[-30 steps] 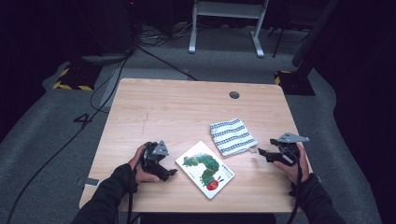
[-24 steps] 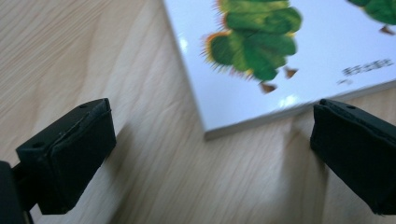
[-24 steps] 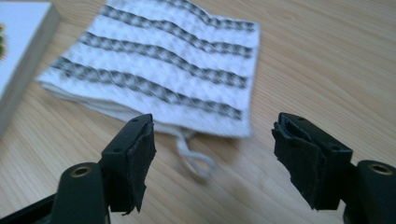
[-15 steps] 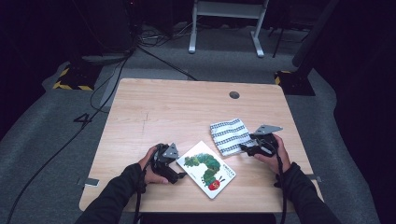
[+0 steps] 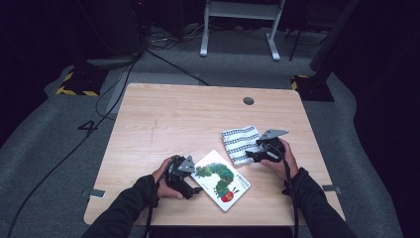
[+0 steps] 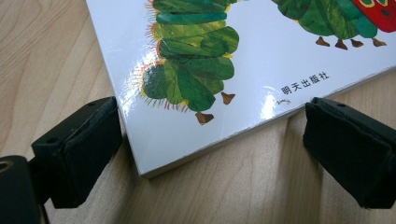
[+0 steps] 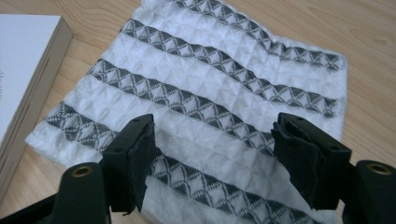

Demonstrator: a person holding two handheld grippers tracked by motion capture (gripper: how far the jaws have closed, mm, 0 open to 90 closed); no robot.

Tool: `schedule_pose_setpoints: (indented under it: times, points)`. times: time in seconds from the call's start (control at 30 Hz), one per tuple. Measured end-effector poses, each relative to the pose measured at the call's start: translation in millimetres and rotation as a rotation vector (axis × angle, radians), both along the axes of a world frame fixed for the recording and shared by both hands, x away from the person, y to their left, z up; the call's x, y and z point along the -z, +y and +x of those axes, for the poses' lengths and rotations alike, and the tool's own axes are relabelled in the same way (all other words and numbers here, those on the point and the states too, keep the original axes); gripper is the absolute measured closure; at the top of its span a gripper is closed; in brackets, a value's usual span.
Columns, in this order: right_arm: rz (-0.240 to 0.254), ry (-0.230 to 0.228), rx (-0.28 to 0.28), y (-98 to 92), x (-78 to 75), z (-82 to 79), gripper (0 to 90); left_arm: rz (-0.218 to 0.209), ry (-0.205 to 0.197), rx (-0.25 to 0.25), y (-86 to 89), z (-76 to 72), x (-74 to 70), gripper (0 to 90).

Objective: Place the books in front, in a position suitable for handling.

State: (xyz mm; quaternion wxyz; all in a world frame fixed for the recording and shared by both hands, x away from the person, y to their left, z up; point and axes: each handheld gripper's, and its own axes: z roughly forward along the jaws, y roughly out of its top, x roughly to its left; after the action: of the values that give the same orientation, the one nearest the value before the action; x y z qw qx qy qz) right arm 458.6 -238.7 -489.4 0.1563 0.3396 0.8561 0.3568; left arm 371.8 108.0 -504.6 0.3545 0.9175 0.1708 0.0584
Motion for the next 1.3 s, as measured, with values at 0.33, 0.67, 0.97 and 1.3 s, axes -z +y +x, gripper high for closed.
schedule_pose_setpoints:
  times: [0.33,0.67,0.97,1.3]
  points:
    - [-0.012,0.055,0.024,7.5,7.7,13.8,16.4,-0.001,0.000,-0.011,-5.4,-3.4,0.1,5.0]
    - [-0.030,0.072,0.028,-18.0,5.9,6.8,16.5,-0.006,-0.002,-0.015,-9.9,-10.8,-0.8,8.7]
    - [-0.069,0.088,0.059,-40.8,-0.6,-2.2,20.0,0.008,0.003,-0.024,-16.3,-20.8,-3.7,14.8]
    - [-0.070,0.066,0.003,-25.6,1.3,-9.9,20.8,0.014,0.004,-0.041,-21.1,-28.0,-4.8,17.3]
